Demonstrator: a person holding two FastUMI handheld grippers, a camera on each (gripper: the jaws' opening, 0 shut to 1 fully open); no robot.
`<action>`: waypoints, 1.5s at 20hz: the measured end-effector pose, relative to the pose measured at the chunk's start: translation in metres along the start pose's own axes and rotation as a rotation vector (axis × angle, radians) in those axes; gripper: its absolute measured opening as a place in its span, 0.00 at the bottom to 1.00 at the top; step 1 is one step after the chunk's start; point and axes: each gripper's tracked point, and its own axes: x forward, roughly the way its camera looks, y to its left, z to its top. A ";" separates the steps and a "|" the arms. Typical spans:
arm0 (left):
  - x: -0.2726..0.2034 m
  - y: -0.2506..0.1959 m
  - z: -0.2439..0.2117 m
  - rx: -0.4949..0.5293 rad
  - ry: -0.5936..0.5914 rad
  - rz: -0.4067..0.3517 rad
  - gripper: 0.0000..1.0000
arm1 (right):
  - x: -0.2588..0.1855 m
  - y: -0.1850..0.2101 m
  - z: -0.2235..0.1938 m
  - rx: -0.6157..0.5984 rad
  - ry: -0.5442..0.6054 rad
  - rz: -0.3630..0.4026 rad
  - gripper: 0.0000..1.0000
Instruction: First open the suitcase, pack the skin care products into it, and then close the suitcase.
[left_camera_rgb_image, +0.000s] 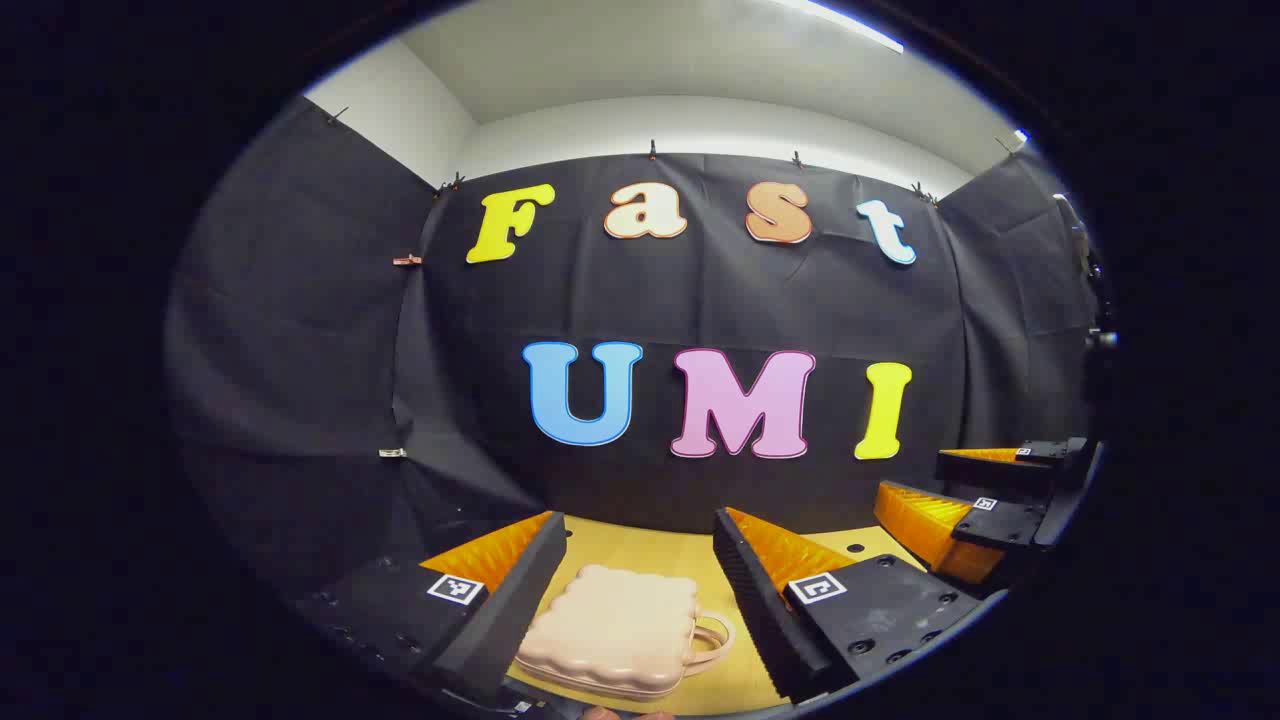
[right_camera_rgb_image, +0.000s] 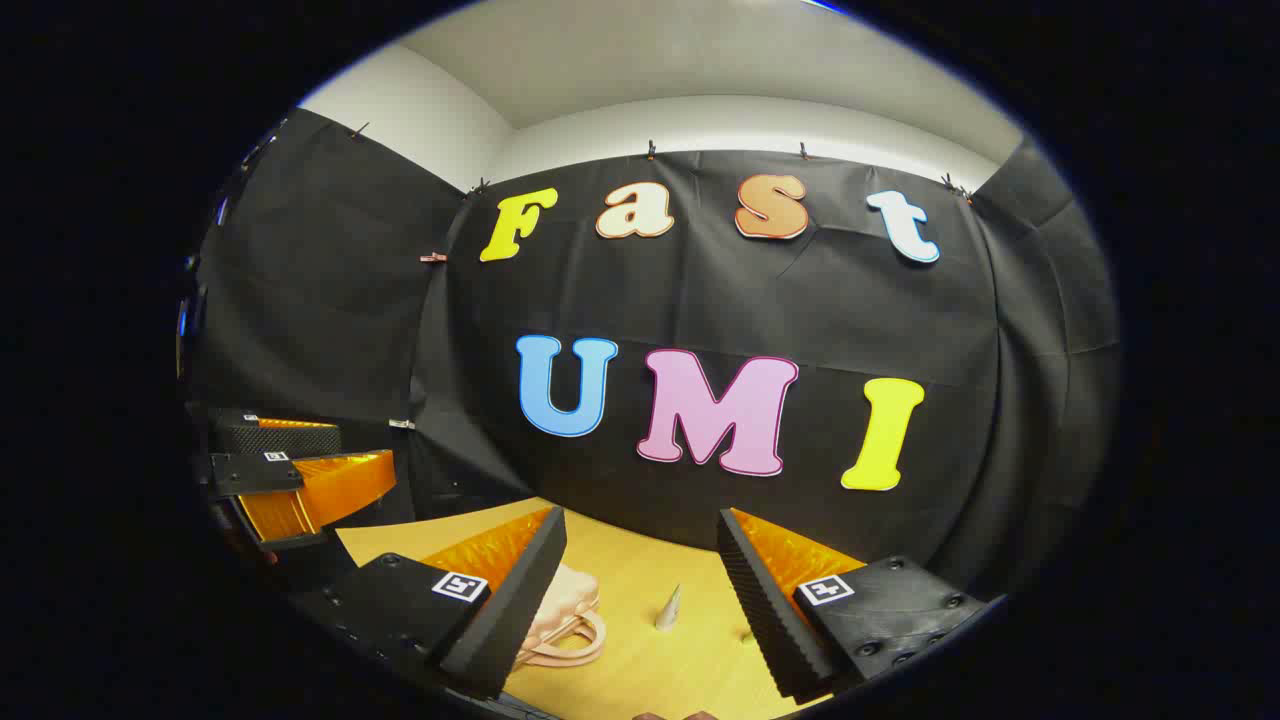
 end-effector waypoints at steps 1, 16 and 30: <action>0.000 0.000 0.001 0.001 -0.001 0.005 0.95 | 0.002 0.001 0.001 0.005 -0.003 0.004 0.96; 0.008 -0.004 -0.016 -0.016 0.025 -0.041 0.95 | 0.010 -0.015 -0.009 -0.013 0.013 -0.061 0.96; 0.056 -0.097 -0.154 -0.002 0.452 -0.390 0.95 | -0.045 -0.087 -0.026 -0.055 0.039 -0.375 0.96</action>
